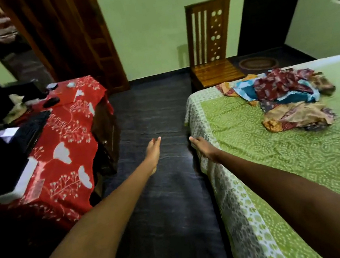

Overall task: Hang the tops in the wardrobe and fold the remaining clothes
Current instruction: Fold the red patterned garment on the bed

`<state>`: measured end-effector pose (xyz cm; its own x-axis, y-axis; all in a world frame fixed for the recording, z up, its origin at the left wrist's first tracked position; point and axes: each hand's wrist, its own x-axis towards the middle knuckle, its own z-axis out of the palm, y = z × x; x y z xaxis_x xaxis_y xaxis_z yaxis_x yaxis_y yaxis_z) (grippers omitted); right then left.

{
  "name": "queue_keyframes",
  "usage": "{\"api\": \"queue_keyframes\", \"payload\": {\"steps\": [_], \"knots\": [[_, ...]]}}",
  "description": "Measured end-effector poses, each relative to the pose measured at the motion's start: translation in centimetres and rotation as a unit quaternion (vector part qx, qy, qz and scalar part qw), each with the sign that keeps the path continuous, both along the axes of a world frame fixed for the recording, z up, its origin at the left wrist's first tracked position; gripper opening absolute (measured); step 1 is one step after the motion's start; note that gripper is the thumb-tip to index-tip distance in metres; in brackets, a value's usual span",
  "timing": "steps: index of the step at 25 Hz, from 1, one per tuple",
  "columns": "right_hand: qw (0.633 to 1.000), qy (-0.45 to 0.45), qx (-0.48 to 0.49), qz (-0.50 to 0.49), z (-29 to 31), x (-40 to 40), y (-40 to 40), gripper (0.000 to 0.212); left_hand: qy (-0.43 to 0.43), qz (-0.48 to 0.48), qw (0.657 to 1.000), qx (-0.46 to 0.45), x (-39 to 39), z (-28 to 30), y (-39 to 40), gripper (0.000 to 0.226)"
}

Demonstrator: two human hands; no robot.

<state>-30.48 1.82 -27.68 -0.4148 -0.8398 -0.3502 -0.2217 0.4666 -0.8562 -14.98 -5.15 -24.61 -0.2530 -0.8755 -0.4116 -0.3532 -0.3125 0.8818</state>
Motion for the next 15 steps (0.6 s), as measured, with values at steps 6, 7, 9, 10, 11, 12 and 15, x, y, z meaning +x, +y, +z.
{"api": "queue_keyframes", "payload": {"steps": [6,7,9,10,11,12,15], "knots": [[0.997,-0.023,0.01,-0.073,-1.1,-8.4,-6.5,0.06,-0.005,-0.065,0.997,0.043,-10.0,-1.2,-8.4,0.059],[0.996,-0.023,0.022,-0.087,-1.6,-10.4,-7.5,0.061,-0.006,-0.083,0.996,0.042,-12.0,-1.7,-9.6,0.059],[0.993,-0.028,0.031,-0.114,-2.7,-15.2,-9.3,0.059,-0.004,-0.103,0.994,0.04,-16.3,-2.4,-12.1,0.058],[0.991,-0.027,0.034,-0.127,-3.1,-17.3,-9.9,0.057,-0.002,-0.108,0.993,0.041,-18.2,-2.5,-13.1,0.056],[0.989,-0.02,0.038,-0.14,-3.5,-19.5,-10.5,0.055,-0.003,-0.119,0.992,0.038,-20.2,-2.6,-14.0,0.054],[0.987,-0.019,0.044,-0.155,-3.7,-21.9,-11.2,0.053,-0.007,-0.132,0.99,0.037,-22.6,-2.6,-15.1,0.052],[0.978,-0.024,0.061,-0.198,-4.1,-28.5,-12.2,0.051,-0.027,-0.178,0.982,0.059,-29.7,-2.8,-18.4,0.047]]}}
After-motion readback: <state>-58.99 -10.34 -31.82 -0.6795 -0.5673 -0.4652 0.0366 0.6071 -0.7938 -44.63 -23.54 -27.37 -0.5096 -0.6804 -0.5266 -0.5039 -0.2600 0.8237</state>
